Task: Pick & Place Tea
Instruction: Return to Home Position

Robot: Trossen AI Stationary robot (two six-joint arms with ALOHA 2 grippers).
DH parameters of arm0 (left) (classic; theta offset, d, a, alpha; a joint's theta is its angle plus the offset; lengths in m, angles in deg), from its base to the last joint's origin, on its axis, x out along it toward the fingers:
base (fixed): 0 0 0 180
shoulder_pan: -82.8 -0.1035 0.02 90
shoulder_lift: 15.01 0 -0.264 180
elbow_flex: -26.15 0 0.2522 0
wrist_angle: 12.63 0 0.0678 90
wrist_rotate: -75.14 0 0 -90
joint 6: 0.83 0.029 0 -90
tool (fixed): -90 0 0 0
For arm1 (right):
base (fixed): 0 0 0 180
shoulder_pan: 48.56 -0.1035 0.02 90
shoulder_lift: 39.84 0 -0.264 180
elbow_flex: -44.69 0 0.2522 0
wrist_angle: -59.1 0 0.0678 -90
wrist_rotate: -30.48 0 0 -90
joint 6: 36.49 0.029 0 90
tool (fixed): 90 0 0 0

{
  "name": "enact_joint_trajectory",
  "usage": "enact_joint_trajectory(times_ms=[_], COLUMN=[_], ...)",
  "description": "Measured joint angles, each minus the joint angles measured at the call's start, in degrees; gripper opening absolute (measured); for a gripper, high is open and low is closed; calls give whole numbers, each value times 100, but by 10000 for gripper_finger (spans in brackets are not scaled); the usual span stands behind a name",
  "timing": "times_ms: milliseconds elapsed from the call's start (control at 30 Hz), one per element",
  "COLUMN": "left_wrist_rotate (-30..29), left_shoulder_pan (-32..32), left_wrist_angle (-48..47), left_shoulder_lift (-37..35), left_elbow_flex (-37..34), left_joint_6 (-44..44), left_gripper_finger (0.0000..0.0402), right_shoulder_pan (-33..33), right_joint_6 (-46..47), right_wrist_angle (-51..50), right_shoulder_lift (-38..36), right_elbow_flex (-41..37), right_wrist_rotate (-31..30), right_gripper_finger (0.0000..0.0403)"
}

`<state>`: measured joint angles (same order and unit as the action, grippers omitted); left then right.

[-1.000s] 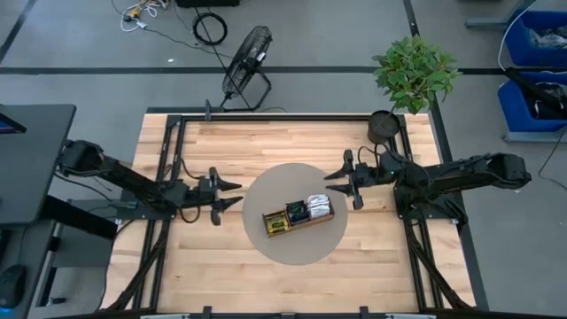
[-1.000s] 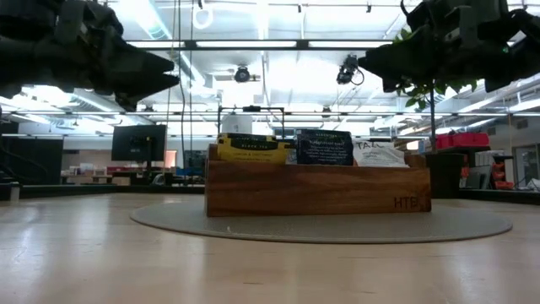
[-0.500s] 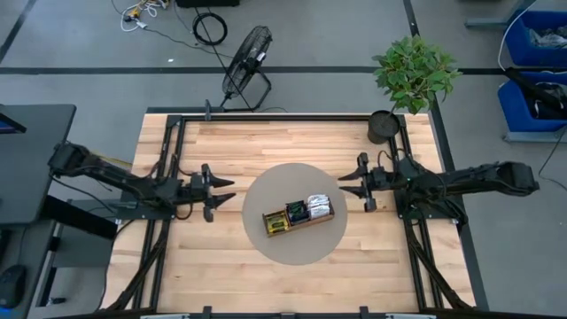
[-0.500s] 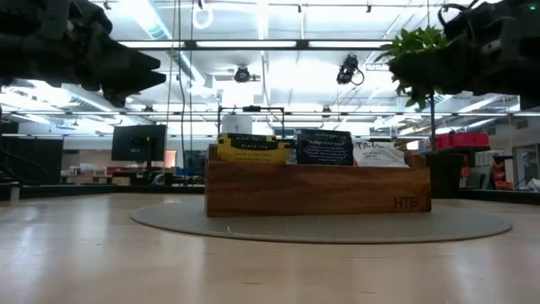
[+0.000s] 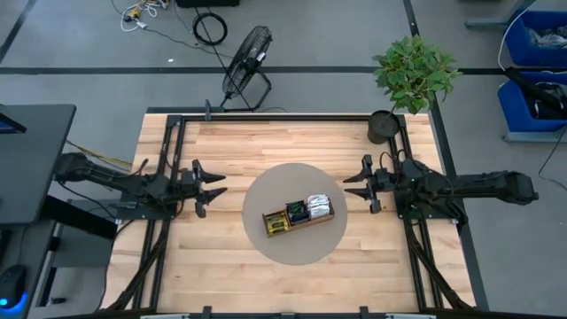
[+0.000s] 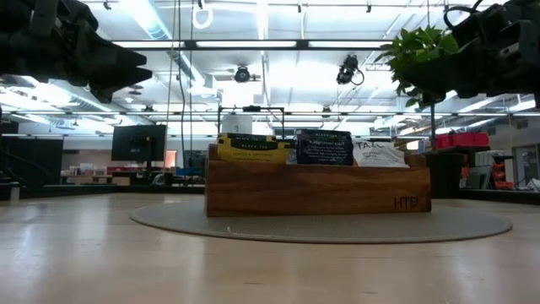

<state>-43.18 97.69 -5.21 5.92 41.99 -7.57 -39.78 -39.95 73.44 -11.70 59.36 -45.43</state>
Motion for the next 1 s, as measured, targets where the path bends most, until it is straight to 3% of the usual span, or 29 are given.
enact_joint_trajectory(times_ms=[200, 467, 700, 1000], left_wrist_rotate=[-20, 111, 85, 74], left_shoulder_pan=[3, 7, 0, 11], left_wrist_angle=[-820, -1875, -1925, -1784], left_shoulder_lift=[-975, -2101, -2088, -2064], left_elbow_flex=[0, -1, 64, -103], left_joint_6=[203, 290, 444, 572], left_gripper_finger=[193, 193, 193, 193], right_shoulder_pan=[1, 2, 2, -13], right_joint_6=[-22, -183, -409, -488], right_wrist_angle=[-952, -1856, -2534, -2520], right_shoulder_lift=[-740, -1653, -2461, -2243], right_elbow_flex=[0, 0, -4, -2], right_wrist_rotate=[-92, 272, 356, 347], right_gripper_finger=[130, 130, 130, 130])
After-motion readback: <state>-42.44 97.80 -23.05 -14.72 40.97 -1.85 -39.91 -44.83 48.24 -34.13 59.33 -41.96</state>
